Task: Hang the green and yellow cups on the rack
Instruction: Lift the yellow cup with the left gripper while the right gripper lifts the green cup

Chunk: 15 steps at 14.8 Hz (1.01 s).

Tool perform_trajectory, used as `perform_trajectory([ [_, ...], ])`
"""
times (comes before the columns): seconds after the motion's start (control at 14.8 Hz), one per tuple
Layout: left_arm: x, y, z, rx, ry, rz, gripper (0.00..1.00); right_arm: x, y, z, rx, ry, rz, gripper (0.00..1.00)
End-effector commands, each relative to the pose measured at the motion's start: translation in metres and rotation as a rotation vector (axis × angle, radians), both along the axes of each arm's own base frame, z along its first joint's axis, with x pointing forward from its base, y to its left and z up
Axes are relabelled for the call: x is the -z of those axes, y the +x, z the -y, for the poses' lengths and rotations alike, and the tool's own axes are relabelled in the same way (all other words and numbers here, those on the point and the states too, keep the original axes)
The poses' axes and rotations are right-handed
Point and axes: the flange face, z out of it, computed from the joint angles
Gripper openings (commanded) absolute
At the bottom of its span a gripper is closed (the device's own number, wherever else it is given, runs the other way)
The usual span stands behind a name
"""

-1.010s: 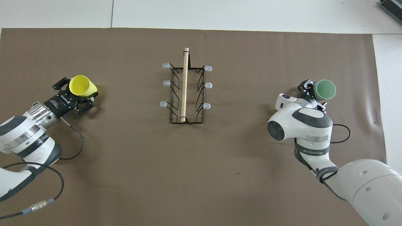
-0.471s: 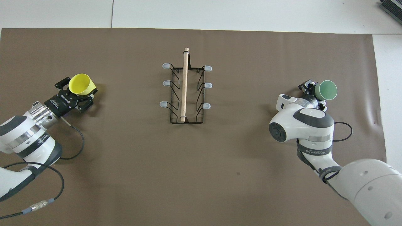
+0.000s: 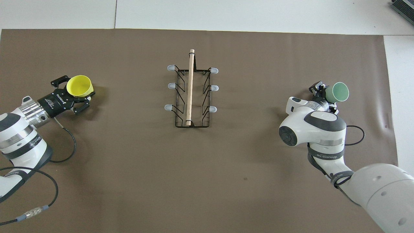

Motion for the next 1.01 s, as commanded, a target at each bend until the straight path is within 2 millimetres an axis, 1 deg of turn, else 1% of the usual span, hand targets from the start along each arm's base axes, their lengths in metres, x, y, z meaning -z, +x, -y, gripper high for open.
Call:
perform_trajectory([
  [0.0, -0.036, 0.010, -0.011, 0.076, 0.124, -0.022, 0.00, -0.005, 0.005, 0.003, -0.030, 0.015, 0.015, 0.00],
  [0.07, -0.049, 0.016, -0.014, 0.104, 0.188, -0.027, 0.00, -0.005, 0.005, 0.003, -0.030, 0.016, 0.015, 0.00],
  [0.2, -0.066, 0.021, -0.015, 0.179, 0.283, -0.020, 0.00, -0.007, 0.008, 0.003, -0.028, 0.015, 0.017, 0.00],
  [0.27, -0.077, 0.026, -0.008, 0.240, 0.344, -0.007, 0.00, -0.010, 0.010, 0.003, -0.031, 0.011, 0.016, 0.00],
  [0.34, -0.091, 0.027, -0.005, 0.295, 0.418, 0.005, 0.00, -0.017, 0.016, 0.004, -0.032, 0.012, 0.021, 0.00],
  [0.4, -0.111, 0.028, 0.005, 0.332, 0.482, 0.028, 0.00, -0.023, 0.021, 0.001, -0.032, 0.034, 0.020, 0.00],
  [0.47, -0.126, 0.028, 0.009, 0.349, 0.543, 0.039, 0.00, -0.027, 0.025, 0.002, -0.026, 0.052, 0.006, 0.00],
  [0.67, -0.151, 0.025, 0.017, 0.396, 0.672, 0.029, 0.00, -0.041, 0.033, 0.011, 0.012, 0.100, -0.019, 0.00],
  [0.81, -0.167, 0.024, 0.032, 0.461, 0.730, 0.024, 0.00, -0.047, 0.036, 0.018, 0.002, 0.134, -0.025, 0.00],
  [0.88, -0.172, 0.024, 0.038, 0.499, 0.759, 0.016, 0.00, -0.051, 0.036, 0.017, 0.007, 0.149, -0.019, 0.00],
  [0.94, -0.179, 0.026, 0.042, 0.510, 0.779, 0.007, 0.00, -0.060, 0.037, 0.015, 0.023, 0.169, -0.005, 0.00],
])
